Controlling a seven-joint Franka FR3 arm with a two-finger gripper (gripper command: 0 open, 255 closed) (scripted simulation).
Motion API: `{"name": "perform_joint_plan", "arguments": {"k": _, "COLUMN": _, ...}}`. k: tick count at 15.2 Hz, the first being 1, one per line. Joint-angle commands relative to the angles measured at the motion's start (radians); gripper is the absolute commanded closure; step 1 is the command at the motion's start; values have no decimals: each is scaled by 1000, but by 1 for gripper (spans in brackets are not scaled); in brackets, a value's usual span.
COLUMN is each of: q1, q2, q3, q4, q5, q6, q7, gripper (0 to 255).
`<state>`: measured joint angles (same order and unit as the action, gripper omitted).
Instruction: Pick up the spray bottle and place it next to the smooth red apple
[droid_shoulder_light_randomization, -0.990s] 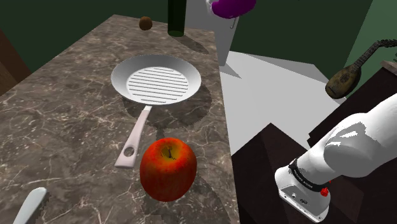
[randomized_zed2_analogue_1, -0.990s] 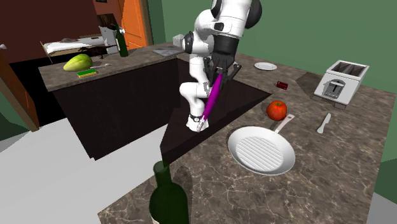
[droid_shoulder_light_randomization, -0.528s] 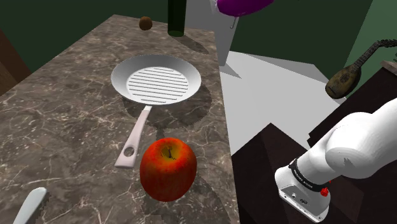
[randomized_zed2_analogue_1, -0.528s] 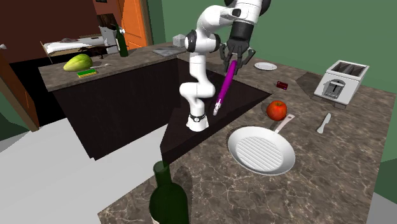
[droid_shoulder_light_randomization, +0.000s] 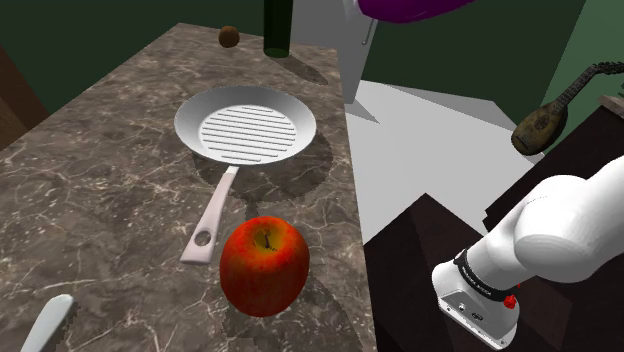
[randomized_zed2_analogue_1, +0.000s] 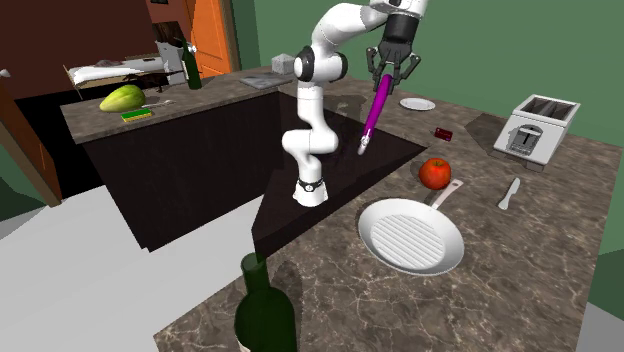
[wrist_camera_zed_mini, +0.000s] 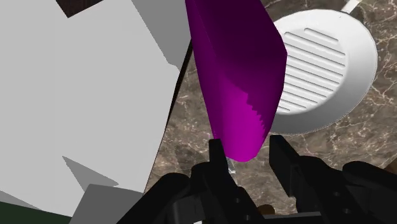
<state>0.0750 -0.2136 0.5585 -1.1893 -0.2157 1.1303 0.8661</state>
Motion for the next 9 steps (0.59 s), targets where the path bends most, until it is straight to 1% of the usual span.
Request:
{"name": "perform_joint_plan", "arguments": {"k": 1, "q1": 16, "q2": 16, "q3": 53, "q4": 54, "q5": -13, "q6": -56, "q7": 56, "gripper": 255}}
{"name": "perform_joint_plan", "arguments": {"k": 4, "q1": 45, "q2": 70, "q3": 154, "q4": 166, "q5": -62, "q6": -150, "q7": 144, "gripper": 255}}
{"name": "perform_joint_plan", "arguments": {"k": 6, "q1": 80, "q2": 139, "q3": 256, "q4": 271, "q5": -135, "q6": -231, "q7": 221, "gripper": 255}}
{"name": "perform_joint_plan", "arguments": {"k": 7, "q1": 117, "q2": 192, "q3": 323, "q4": 339, "q5": -201, "q6": -283, "q7": 270, "gripper": 255}}
{"name": "perform_joint_plan", "arguments": {"k": 8, "q1": 256, "q2": 319, "q3": 445, "q4": 490, "q5": -396, "q6": -399, "q7": 358, "gripper": 255}}
{"name": "perform_joint_plan", "arguments": {"k": 9, "q1": 181, "q2": 237, "q3": 376, "q4": 388, "q5": -263, "q6": -329, "q7": 333, "gripper": 255}}
